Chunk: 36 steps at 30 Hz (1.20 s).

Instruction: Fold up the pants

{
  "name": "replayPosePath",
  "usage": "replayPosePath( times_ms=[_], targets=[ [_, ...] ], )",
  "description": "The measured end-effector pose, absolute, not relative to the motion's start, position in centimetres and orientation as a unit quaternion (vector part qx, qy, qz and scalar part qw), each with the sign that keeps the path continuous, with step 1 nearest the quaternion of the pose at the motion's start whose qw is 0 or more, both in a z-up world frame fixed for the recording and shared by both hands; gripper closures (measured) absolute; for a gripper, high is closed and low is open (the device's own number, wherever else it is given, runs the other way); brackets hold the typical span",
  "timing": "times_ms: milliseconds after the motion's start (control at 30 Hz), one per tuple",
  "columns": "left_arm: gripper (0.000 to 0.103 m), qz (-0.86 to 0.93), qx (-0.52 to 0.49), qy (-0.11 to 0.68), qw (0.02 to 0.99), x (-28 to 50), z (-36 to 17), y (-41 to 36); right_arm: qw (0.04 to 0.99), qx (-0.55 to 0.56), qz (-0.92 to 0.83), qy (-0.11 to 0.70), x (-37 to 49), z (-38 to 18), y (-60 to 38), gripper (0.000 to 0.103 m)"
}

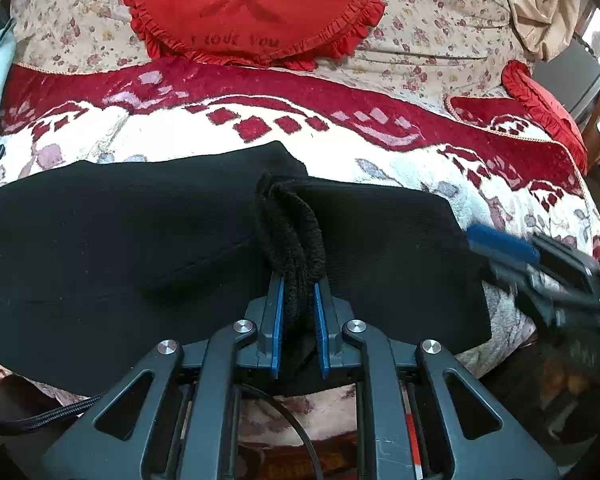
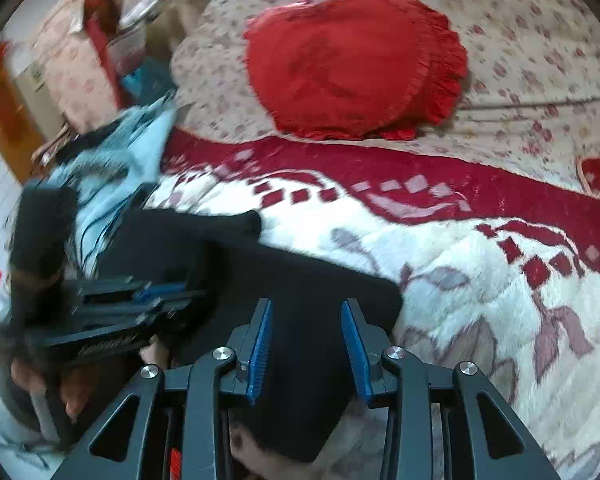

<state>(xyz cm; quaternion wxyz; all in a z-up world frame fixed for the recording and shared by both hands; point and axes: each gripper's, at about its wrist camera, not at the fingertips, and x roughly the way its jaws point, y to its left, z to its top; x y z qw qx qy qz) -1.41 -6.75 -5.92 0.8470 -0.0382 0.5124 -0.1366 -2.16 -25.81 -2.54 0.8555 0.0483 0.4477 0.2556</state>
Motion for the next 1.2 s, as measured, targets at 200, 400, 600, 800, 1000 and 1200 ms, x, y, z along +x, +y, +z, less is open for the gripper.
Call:
replayPosePath(
  times_ms=[200, 400, 600, 800, 1000, 1200],
  targets=[
    [0.089, -0.136, -0.045, 0.511, 0.848, -1.7, -6.0, -6.5, 0.842, 0.01, 0.254, 0.476, -4.5, -4.7, -24.4, 0.067],
    [0.087, -0.125, -0.029, 0.502, 0.855, -2.6, -5.4, -6.5, 0.839, 0.016, 0.25, 0.483, -4.6, -4.3, -24.5, 0.068],
    [0.085, -0.114, -0.023, 0.496, 0.86, -3.4, -4.7, -5.8, 0.842, 0.038, 0.254, 0.475, -3.7, -2.7, -24.1, 0.068],
    [0.074, -0.086, -0.025, 0.491, 0.866, -4.2, -3.8, -3.8, 0.841, 0.028, 0.269, 0.468, -2.5, -2.1, -21.7, 0.068],
    [0.074, -0.04, -0.013, 0.486, 0.873, -4.7, -3.5, -1.5, 0.83, 0.003, 0.28, 0.482, -1.0, -3.6, -18.3, 0.068],
    [0.074, -0.021, -0.017, 0.489, 0.872, -4.7, -3.8, 0.3, 0.83, -0.017, 0.281, 0.482, -0.5, -4.9, -16.7, 0.052]
  ],
)
